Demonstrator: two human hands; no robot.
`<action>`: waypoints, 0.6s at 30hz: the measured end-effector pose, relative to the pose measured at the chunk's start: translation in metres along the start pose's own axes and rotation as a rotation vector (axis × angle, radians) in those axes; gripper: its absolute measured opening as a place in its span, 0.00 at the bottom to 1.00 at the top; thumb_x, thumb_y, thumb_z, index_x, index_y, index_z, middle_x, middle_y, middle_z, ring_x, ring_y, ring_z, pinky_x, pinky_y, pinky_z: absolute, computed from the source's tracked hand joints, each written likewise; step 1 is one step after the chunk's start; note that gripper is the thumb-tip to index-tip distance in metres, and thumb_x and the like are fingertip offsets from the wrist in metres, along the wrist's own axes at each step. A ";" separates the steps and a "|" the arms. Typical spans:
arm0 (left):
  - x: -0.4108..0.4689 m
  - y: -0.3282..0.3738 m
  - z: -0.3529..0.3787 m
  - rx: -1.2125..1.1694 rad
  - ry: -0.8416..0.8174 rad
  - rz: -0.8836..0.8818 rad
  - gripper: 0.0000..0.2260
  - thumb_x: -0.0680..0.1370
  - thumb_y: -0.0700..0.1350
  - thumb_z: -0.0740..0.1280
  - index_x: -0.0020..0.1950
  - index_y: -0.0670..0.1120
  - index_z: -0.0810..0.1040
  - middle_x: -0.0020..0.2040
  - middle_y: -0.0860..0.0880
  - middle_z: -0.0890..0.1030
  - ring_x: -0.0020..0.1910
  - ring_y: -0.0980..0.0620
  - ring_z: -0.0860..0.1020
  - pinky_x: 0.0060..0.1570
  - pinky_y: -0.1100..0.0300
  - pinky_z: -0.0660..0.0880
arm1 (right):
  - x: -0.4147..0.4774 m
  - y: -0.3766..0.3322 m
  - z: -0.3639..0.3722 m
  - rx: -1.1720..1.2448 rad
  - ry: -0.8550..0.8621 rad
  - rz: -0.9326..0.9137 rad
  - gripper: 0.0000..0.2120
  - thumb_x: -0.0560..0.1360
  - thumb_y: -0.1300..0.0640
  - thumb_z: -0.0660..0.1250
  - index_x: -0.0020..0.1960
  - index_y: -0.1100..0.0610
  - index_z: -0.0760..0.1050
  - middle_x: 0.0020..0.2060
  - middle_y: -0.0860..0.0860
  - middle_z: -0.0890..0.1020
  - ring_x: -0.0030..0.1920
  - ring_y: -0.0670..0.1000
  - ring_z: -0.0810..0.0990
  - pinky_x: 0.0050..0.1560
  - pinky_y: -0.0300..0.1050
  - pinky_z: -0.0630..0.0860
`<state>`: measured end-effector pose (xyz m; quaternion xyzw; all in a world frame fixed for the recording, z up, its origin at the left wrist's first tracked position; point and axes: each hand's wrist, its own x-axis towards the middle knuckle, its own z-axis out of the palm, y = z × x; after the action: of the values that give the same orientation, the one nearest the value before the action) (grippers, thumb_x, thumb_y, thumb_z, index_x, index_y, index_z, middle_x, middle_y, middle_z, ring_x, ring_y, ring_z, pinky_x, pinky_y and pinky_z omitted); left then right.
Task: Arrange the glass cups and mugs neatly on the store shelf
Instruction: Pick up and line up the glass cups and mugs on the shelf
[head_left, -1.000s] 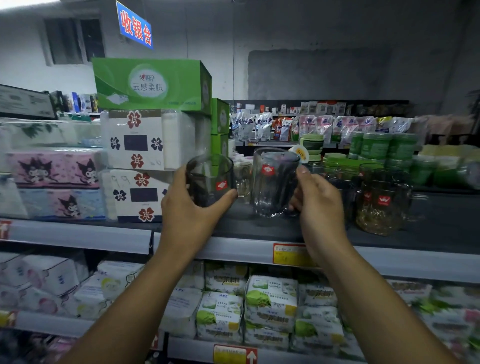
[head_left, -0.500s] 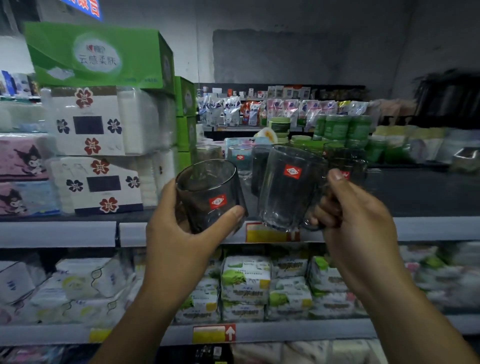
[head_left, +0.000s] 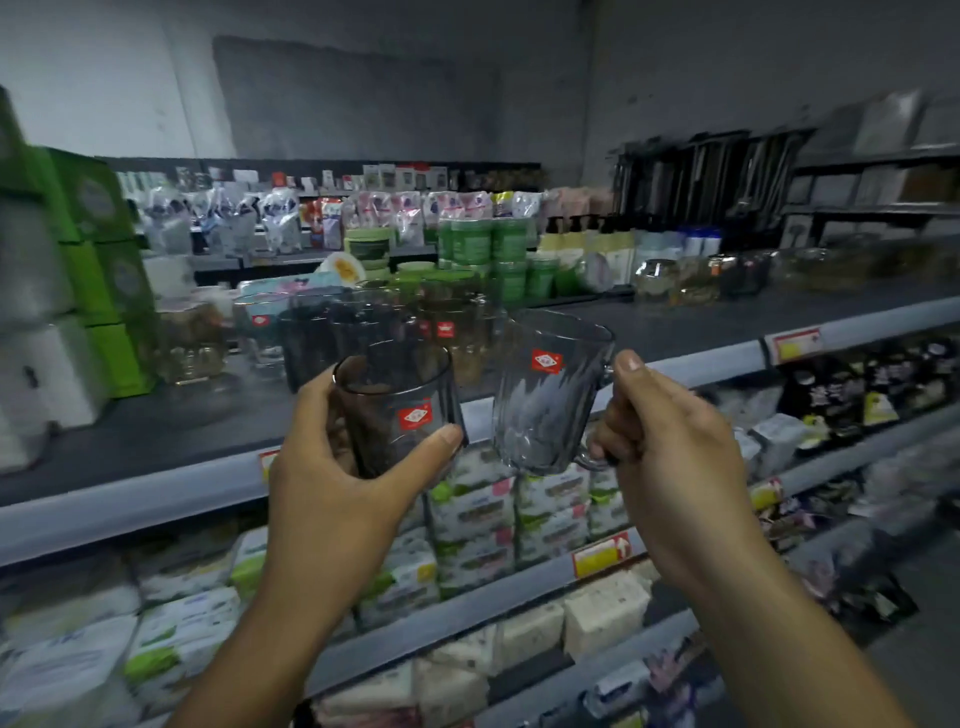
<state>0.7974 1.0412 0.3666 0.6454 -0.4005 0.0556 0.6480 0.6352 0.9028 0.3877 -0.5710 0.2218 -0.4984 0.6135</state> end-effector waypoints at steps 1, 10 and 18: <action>-0.003 0.007 0.013 0.003 -0.006 0.004 0.36 0.63 0.61 0.77 0.70 0.59 0.72 0.59 0.59 0.81 0.55 0.62 0.80 0.53 0.63 0.76 | 0.001 -0.004 -0.015 0.022 0.008 0.006 0.22 0.83 0.48 0.62 0.35 0.55 0.58 0.30 0.47 0.58 0.32 0.52 0.58 0.44 0.61 0.59; -0.033 0.070 0.182 -0.016 -0.018 0.025 0.33 0.64 0.61 0.77 0.66 0.58 0.73 0.54 0.58 0.81 0.49 0.65 0.80 0.47 0.66 0.74 | 0.041 -0.044 -0.199 0.061 0.062 -0.041 0.21 0.83 0.50 0.63 0.36 0.56 0.60 0.30 0.47 0.57 0.33 0.52 0.55 0.42 0.59 0.56; -0.036 0.109 0.350 -0.134 -0.094 -0.012 0.34 0.61 0.63 0.77 0.65 0.61 0.72 0.55 0.58 0.82 0.50 0.63 0.81 0.50 0.63 0.77 | 0.099 -0.079 -0.347 0.013 0.180 -0.057 0.26 0.83 0.50 0.62 0.26 0.47 0.69 0.24 0.43 0.64 0.27 0.47 0.62 0.39 0.53 0.61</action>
<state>0.5525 0.7664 0.3784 0.6049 -0.4295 -0.0055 0.6705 0.3552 0.6624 0.4037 -0.5260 0.2568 -0.5663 0.5803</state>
